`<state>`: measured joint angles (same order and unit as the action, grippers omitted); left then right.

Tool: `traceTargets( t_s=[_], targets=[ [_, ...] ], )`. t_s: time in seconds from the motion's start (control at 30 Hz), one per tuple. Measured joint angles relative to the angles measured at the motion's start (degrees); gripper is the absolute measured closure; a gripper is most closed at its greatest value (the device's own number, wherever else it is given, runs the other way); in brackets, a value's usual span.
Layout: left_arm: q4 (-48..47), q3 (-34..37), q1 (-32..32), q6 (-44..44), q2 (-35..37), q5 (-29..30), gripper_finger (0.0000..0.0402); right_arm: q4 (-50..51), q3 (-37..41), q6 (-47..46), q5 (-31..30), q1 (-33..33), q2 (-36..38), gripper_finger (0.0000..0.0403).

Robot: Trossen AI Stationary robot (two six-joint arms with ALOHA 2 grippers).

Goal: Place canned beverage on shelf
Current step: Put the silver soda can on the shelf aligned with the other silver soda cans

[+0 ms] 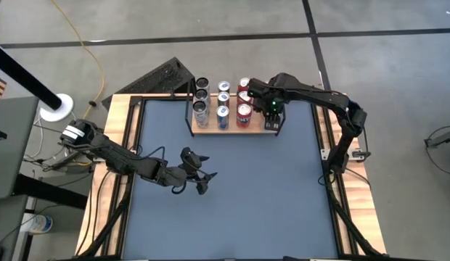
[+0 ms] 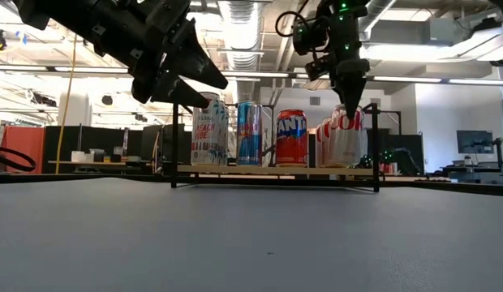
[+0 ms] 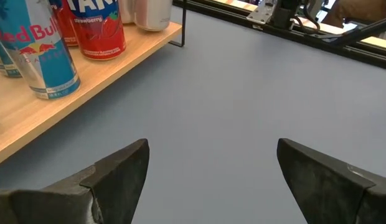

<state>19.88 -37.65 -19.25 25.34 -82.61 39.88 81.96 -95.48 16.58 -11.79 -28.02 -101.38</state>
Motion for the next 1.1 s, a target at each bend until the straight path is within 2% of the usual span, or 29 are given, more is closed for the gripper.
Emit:
traceTargets(
  t_s=[0.77,1.1],
  targets=[
    [-1.43,0.00,-0.02,0.38,0.00,-0.09,0.0060,-1.19,-0.07,-0.48,1.22,-0.41,-1.07,0.0172],
    [-1.57,0.00,-0.02,0.79,0.00,-0.07,0.0060,-1.05,-0.02,-1.20,1.20,-0.08,-1.07,0.0134]
  ],
)
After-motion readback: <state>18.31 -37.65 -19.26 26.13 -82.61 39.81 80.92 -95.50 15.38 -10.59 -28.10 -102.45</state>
